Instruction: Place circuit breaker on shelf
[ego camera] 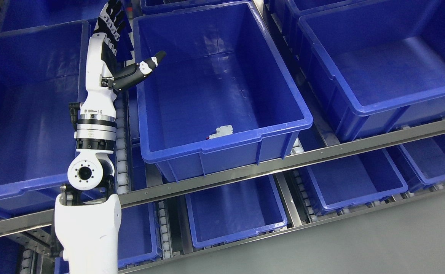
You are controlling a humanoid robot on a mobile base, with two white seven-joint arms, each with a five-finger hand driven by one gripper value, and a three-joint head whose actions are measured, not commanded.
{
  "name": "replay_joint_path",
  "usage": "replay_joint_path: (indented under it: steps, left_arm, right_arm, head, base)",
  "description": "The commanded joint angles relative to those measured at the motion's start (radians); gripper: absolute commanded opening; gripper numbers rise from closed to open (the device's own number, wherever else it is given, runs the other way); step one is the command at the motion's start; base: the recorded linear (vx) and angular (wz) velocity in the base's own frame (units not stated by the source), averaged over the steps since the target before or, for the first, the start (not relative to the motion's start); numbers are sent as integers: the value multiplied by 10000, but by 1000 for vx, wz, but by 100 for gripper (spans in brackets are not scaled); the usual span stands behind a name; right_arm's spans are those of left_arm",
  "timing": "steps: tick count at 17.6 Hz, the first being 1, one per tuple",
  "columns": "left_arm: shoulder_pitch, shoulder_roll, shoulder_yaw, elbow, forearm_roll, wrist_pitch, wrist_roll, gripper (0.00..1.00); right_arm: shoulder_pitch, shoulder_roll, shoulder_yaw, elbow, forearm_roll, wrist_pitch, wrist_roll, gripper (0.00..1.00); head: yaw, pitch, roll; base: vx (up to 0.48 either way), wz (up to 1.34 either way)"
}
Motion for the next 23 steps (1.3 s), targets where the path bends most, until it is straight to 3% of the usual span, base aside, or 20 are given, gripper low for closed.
replay_joint_path:
  steps: [1,11,23]
  left_arm:
    - [43,174,-8,-373,1,2,-2,100]
    - [-3,174,7,-373,1,18,-2,100]
    - [58,174,84,-373,1,-28,-2,100]
  right_arm:
    - [172,-175,0,3,3,-267,-8,100]
    - [172,-175,0,3,-12,-267,-8,100]
    - [172,-175,0,-12,3,-267,-8,100]
  head:
    - [0,0,0]
    - [0,0,0]
    - [0,1,0]
  base:
    - [-14,0]
    - [-58,-322]
    - [-48,-887]
